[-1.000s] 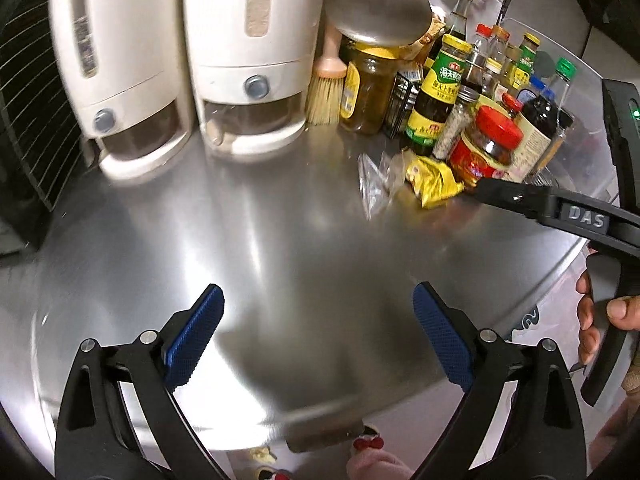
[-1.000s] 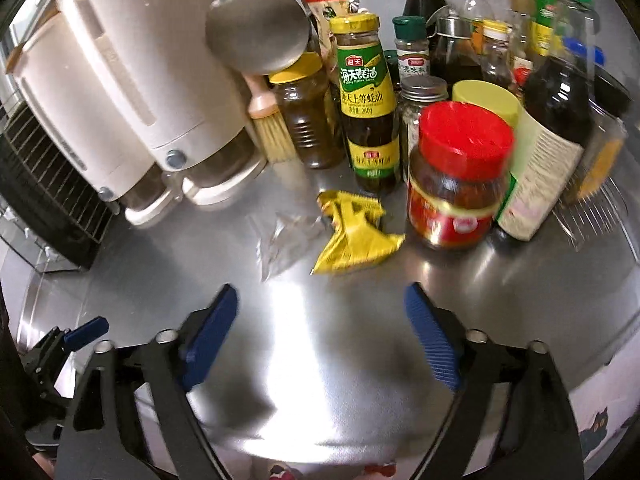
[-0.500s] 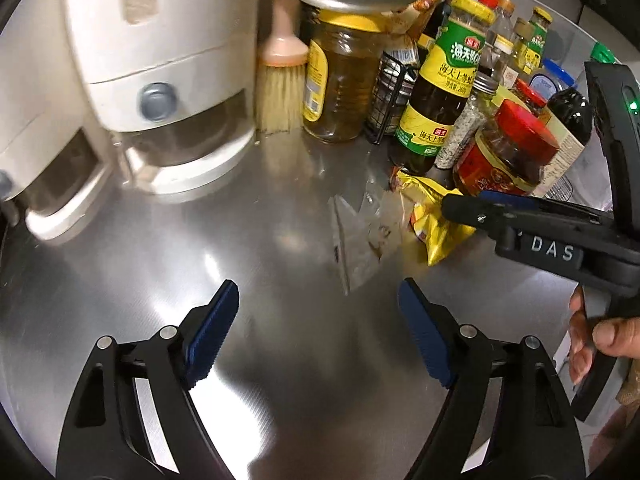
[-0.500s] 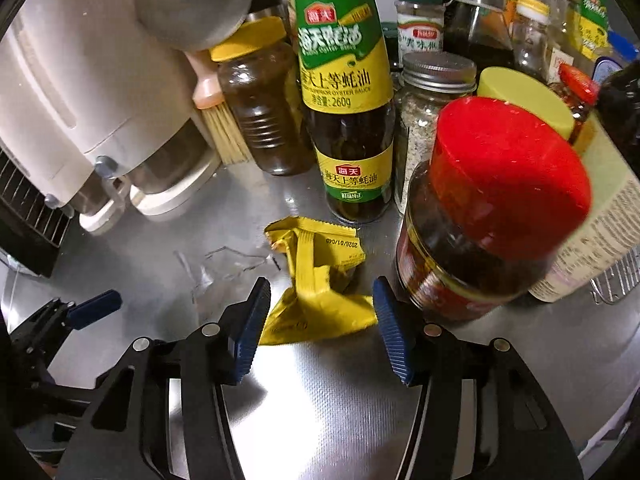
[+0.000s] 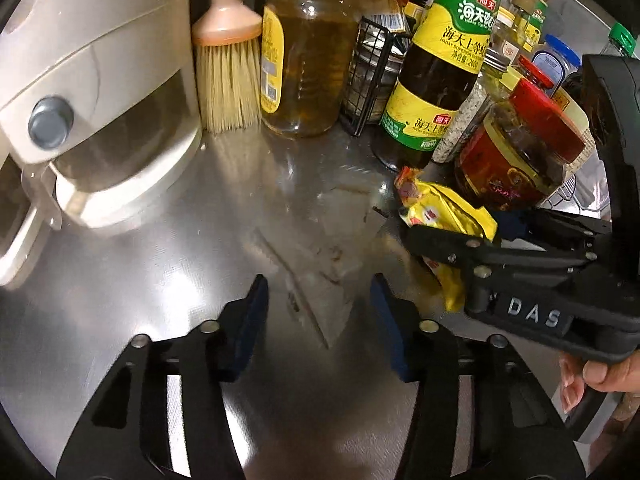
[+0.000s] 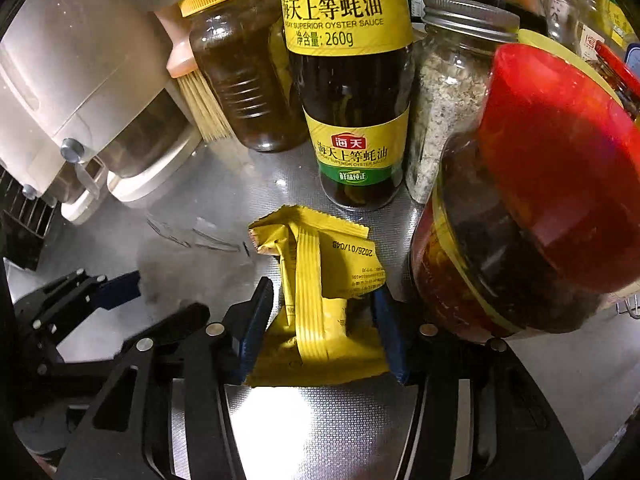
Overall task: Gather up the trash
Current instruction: 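Grasp the clear plastic wrapper with the left tool while the right tool grasps the yellow snack packet, then lift the clear wrapper and snack packet with both tools and carry them over the bin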
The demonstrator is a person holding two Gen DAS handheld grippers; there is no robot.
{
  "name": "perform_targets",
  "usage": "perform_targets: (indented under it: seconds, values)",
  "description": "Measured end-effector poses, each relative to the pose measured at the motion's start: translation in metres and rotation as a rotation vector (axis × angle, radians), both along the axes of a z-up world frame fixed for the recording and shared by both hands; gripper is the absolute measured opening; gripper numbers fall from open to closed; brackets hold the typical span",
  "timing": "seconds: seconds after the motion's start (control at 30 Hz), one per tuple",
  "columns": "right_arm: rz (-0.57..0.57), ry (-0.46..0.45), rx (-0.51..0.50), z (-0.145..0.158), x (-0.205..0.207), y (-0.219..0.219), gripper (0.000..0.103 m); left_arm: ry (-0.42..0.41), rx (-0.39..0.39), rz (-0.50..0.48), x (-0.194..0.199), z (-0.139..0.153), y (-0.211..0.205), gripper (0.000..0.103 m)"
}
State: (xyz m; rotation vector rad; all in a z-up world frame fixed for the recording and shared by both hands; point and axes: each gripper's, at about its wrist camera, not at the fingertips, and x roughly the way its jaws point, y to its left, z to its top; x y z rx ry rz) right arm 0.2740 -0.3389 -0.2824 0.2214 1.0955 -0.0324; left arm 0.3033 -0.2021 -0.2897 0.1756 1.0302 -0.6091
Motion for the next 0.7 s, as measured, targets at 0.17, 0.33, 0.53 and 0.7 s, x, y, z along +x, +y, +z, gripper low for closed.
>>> perform_targets:
  seconds: [0.17,0.33,0.53,0.7]
  values:
    - [0.001,-0.009,-0.014,0.000,0.000,0.003,0.039,-0.002,-0.003,-0.009,0.007,-0.003,-0.001,0.024]
    - [0.004,-0.014,-0.015,-0.002,0.001,0.013,0.032,-0.008,-0.003,-0.006,0.005,0.003,0.007,0.018]
    - [0.033,-0.003,-0.004,0.001,-0.009,0.032,0.025,0.005,0.004,0.042,-0.011,0.012,0.029,0.013]
    - [0.053,-0.023,-0.002,0.011,-0.030,0.056,0.024,0.007,0.006,0.104,-0.039,0.021,0.052,0.013]
